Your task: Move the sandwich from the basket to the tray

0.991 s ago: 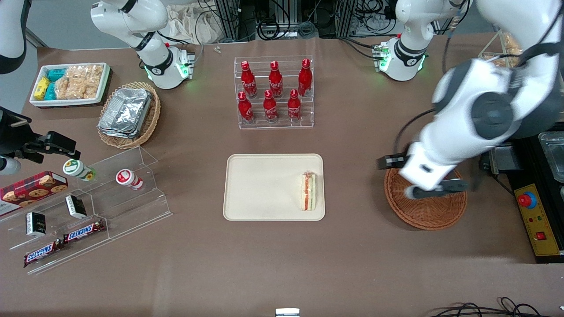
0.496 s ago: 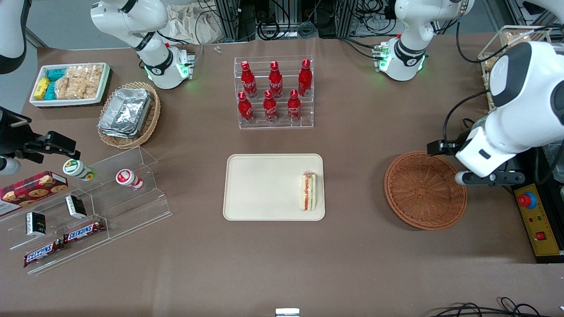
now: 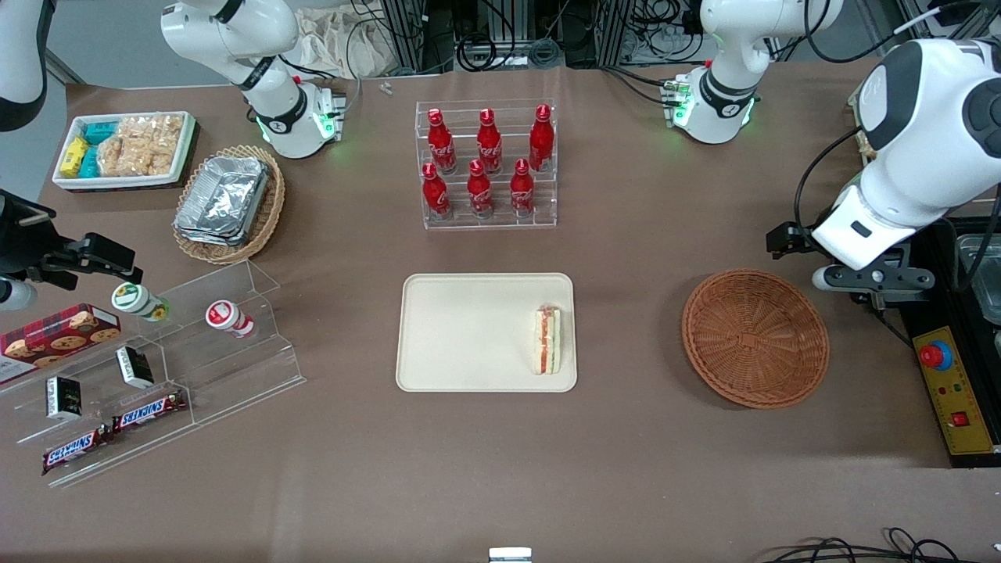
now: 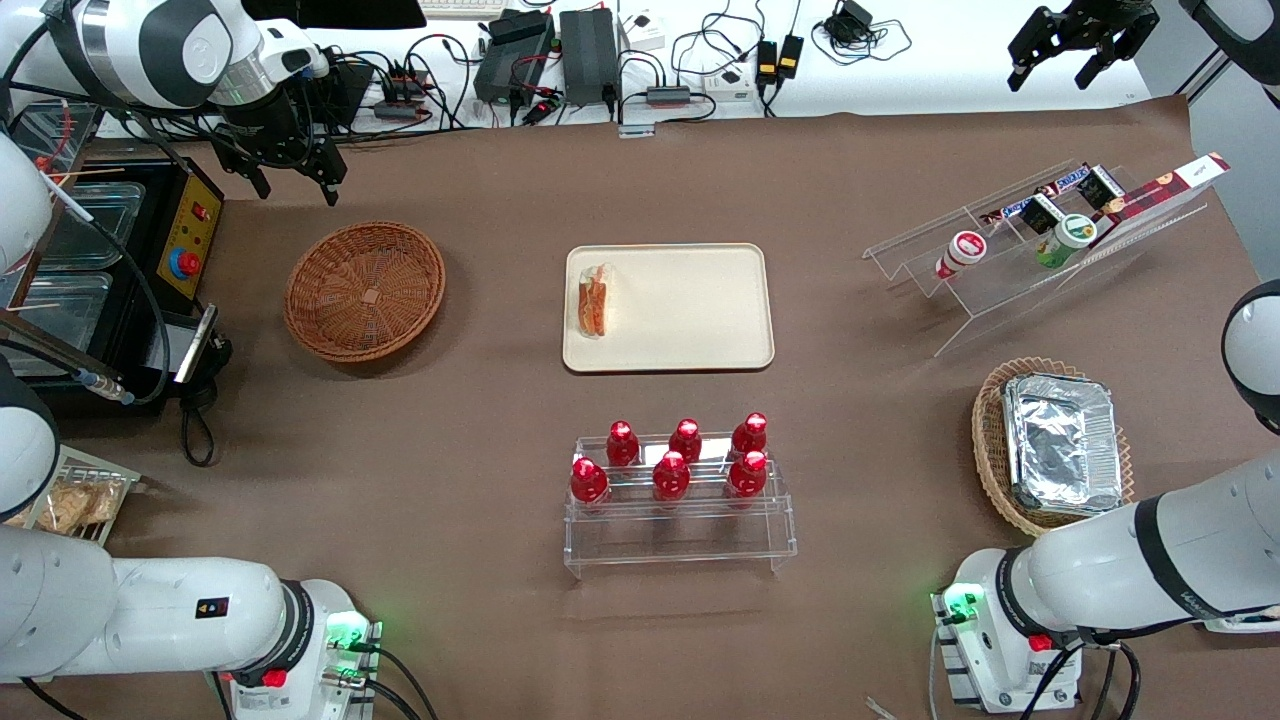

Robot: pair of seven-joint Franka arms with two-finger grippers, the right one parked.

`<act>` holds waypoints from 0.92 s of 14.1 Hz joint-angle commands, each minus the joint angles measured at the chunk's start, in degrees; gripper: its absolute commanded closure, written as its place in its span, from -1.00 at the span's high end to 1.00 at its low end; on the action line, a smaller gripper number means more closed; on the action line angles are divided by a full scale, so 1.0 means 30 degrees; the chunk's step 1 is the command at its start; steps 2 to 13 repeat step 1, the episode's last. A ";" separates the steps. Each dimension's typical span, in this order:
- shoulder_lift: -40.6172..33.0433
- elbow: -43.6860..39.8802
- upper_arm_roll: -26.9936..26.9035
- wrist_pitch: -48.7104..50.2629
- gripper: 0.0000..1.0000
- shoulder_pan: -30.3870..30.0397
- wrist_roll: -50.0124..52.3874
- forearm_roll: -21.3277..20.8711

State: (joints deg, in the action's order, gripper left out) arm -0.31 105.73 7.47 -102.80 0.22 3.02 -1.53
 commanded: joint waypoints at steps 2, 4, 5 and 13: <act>0.0802 -0.1866 -0.0262 0.1506 1.00 0.0277 -0.0715 0.0187; 0.0802 -0.1866 -0.0262 0.1506 1.00 0.0277 -0.0715 0.0187; 0.0802 -0.1866 -0.0262 0.1506 1.00 0.0277 -0.0715 0.0187; 0.0802 -0.1866 -0.0262 0.1506 1.00 0.0277 -0.0715 0.0187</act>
